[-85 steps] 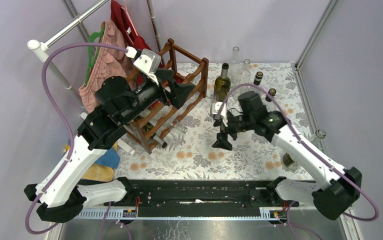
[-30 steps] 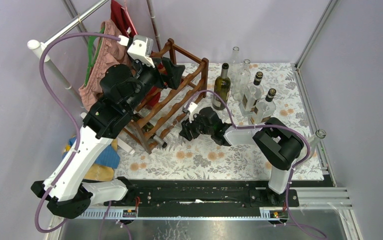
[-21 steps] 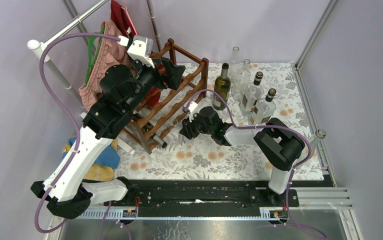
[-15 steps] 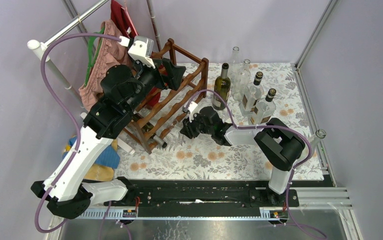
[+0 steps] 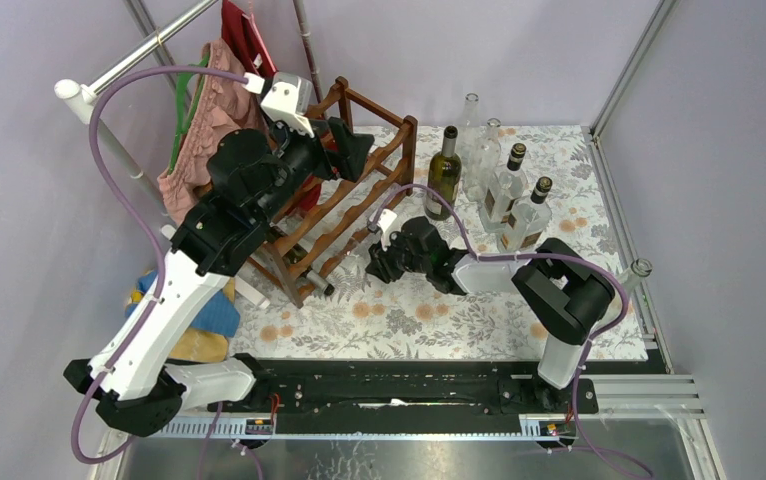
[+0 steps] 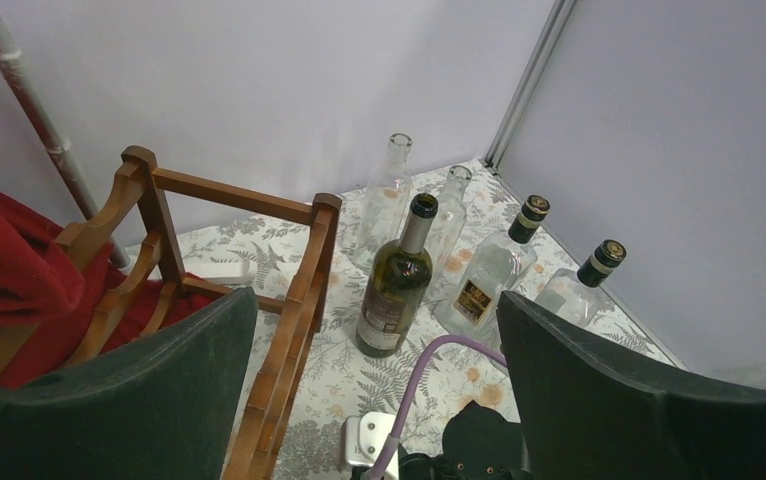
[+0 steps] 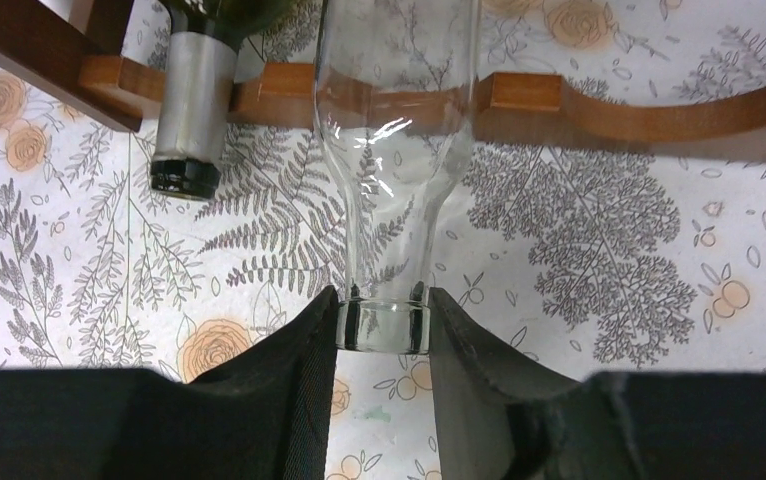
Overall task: Put the wine bottle on the wine rack
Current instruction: Place the wine bottle in the wine rack.
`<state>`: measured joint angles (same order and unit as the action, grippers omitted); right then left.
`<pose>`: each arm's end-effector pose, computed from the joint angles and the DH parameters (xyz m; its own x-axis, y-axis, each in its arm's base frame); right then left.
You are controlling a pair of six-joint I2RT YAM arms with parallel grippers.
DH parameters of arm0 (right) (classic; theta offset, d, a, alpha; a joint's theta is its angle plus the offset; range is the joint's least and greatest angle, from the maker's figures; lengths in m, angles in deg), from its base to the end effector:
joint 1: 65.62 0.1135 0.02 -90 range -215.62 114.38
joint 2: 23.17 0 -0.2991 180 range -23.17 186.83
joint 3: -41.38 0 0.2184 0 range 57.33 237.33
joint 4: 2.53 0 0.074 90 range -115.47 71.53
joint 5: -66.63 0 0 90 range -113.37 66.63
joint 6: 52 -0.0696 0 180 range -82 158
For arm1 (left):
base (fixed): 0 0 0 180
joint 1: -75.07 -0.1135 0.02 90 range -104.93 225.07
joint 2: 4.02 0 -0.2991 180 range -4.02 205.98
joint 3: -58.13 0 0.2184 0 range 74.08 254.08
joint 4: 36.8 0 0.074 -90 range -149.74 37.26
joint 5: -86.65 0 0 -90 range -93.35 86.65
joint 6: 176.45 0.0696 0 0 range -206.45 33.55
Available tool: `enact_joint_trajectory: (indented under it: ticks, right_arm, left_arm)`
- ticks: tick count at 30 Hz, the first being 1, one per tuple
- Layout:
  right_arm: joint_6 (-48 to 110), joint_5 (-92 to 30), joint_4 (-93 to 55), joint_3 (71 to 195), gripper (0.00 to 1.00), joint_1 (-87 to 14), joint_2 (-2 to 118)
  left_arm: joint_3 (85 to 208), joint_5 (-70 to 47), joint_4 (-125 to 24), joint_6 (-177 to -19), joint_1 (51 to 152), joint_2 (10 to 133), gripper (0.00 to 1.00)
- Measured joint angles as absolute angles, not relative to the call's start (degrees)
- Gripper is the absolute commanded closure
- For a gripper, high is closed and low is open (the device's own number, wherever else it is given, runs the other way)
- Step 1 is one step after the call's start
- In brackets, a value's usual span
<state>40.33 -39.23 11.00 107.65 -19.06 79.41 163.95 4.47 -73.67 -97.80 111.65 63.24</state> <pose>0.2551 0.2970 0.2215 -0.2306 -0.3004 -0.9255 -0.8818 0.4666 0.0682 0.1807 -0.1223 0.5297 -0.0715 -0.1897 -0.9792 0.4764 0.8560 -0.2007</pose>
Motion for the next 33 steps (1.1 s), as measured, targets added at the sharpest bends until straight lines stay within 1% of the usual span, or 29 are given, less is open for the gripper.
enact_joint_trajectory:
  ticks: [6,11,28,33]
  right_arm:
    - [40.2,-39.0,11.6,107.0,1.00,-18.8,79.7]
    - [40.0,-39.1,13.2,108.1,1.00,-18.7,82.3]
    - [38.6,-38.8,18.3,113.9,1.00,-18.5,88.9]
    - [38.3,-38.8,18.3,113.9,1.00,-18.5,88.9]
  left_arm:
    - [164.2,3.6,-73.8,-97.9,111.7,65.4,0.04]
    - [164.8,3.2,-75.2,-97.9,111.7,67.1,0.04]
    - [168.1,3.1,-77.3,-96.7,111.2,68.2,0.04]
    - [168.8,3.0,-78.3,-96.1,111.0,68.9,0.04]
